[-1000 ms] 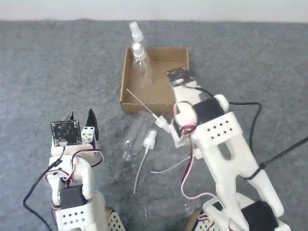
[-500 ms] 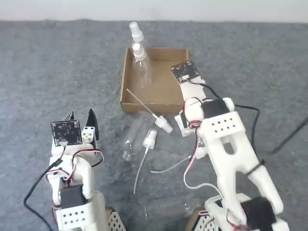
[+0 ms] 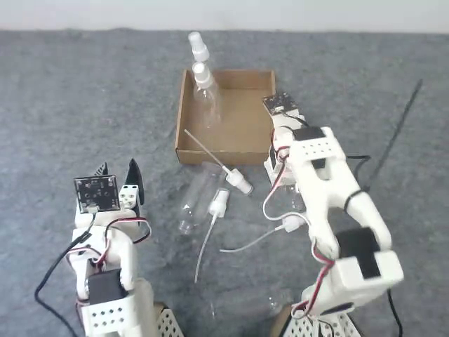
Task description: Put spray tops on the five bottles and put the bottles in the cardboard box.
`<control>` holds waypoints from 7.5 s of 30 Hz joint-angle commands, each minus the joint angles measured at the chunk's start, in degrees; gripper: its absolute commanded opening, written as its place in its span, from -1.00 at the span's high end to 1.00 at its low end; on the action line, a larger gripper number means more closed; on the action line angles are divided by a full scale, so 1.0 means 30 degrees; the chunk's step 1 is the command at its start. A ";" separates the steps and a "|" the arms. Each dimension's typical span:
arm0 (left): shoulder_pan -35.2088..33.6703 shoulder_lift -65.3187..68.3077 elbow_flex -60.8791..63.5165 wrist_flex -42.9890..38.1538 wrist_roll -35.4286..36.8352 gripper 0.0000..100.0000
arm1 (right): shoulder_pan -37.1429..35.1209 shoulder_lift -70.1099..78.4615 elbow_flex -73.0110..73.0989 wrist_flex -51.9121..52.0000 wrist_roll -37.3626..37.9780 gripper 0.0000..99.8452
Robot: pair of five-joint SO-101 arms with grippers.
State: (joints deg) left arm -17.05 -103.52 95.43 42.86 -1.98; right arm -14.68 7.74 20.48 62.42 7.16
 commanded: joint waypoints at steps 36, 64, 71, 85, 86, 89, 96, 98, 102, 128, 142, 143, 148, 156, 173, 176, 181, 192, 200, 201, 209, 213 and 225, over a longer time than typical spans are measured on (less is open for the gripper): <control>-0.0088 -0.0264 -0.0015 -0.0615 -0.1172 0.66 | 0.2711 -0.2300 -0.1700 0.1363 -1.5883 0.98; -0.0117 -0.0264 -0.0015 -0.0586 -0.1260 0.66 | 0.2799 -0.3678 0.2549 -0.1949 -2.4440 0.97; -0.0117 -0.0264 -0.0015 -0.0586 -0.1260 0.66 | 0.2799 -0.3678 0.2696 -0.1509 -2.4850 0.97; -0.0117 -0.0264 -0.0015 -0.0586 -0.1260 0.66 | 0.2623 -0.3678 0.2696 -0.0952 -2.5670 0.77; -0.0117 -0.0264 -0.0015 -0.0586 -0.1260 0.66 | 0.2623 -0.3678 0.2696 -0.0923 -2.5846 0.77; -0.0117 -0.0264 -0.0015 -0.0586 -0.1260 0.66 | 0.2652 -0.3707 0.2637 -0.0659 -2.6022 0.77; -0.0117 -0.0264 -0.0015 -0.0586 -0.1260 0.66 | 0.2652 -0.3853 0.2549 -0.0132 -2.6667 0.77; -0.0117 -0.0264 -0.0015 -0.0586 -0.1260 0.66 | 0.2652 -0.3853 0.2549 -0.0132 -2.6696 0.77; -0.0117 -0.0264 -0.0015 -0.0586 -0.1260 0.66 | 0.2623 -0.3853 0.2579 -0.0132 -2.6696 0.63; -0.0117 -0.0264 0.0132 -0.0615 -0.1260 0.66 | 0.1568 -0.3883 -0.2520 0.7751 -2.6432 0.46; -0.0117 -0.0264 0.0132 -0.0615 -0.1260 0.66 | 0.1714 -0.3883 -0.3956 1.1883 -1.8872 0.47; -0.0117 -0.0264 0.0132 -0.0615 -0.1260 0.66 | 0.1744 -0.3883 -0.3956 1.2059 -1.8608 0.46; -0.0117 -0.0264 0.0132 -0.0615 -0.1289 0.66 | 0.1744 -0.3883 -0.3956 1.2176 -1.7788 0.46; -0.0117 -0.0264 0.0132 -0.0615 -0.1289 0.66 | 0.1744 -0.3883 -0.3956 1.2205 -1.5209 0.46; -0.0117 -0.0264 0.0132 -0.0615 -0.1289 0.66 | 0.1773 -0.7722 -0.3897 1.2645 -0.9524 0.47; -0.0117 -0.0264 0.0132 -0.0615 -0.1289 0.66 | 0.1773 -0.8073 -0.3897 1.2557 -0.8938 0.47; -0.0117 -0.0264 0.0132 -0.0615 -0.1289 0.66 | 0.1773 -0.8103 -0.3897 1.2527 -0.6916 0.51; -0.0791 -0.0293 0.0103 -0.0615 -0.1260 0.66 | 0.3883 -0.8249 -0.4161 1.0066 -0.0586 0.80; -0.0791 -0.0293 0.0103 -0.0645 -0.1260 0.66 | 0.3971 -0.8073 -0.4103 1.0095 0.4718 0.80; -0.0791 -0.0293 0.0103 -0.0645 -0.1260 0.66 | 0.3941 -0.8073 -0.4103 1.0125 0.5216 0.80; -0.0791 -0.0293 0.0103 -0.0645 -0.1260 0.66 | 0.3883 -0.8044 -0.4073 1.0007 0.9582 0.80; -0.0762 -0.0293 0.0103 -0.0645 -0.1260 0.66 | 0.3853 -0.8044 -0.4073 0.9919 1.0696 0.80; -0.0791 -0.0293 0.0103 -0.0645 -0.1260 0.65 | 0.2037 -0.8044 -0.4103 0.9890 1.4476 0.48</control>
State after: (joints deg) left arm -19.08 -103.52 96.13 42.86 -5.23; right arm -7.56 -13.27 12.04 92.92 46.37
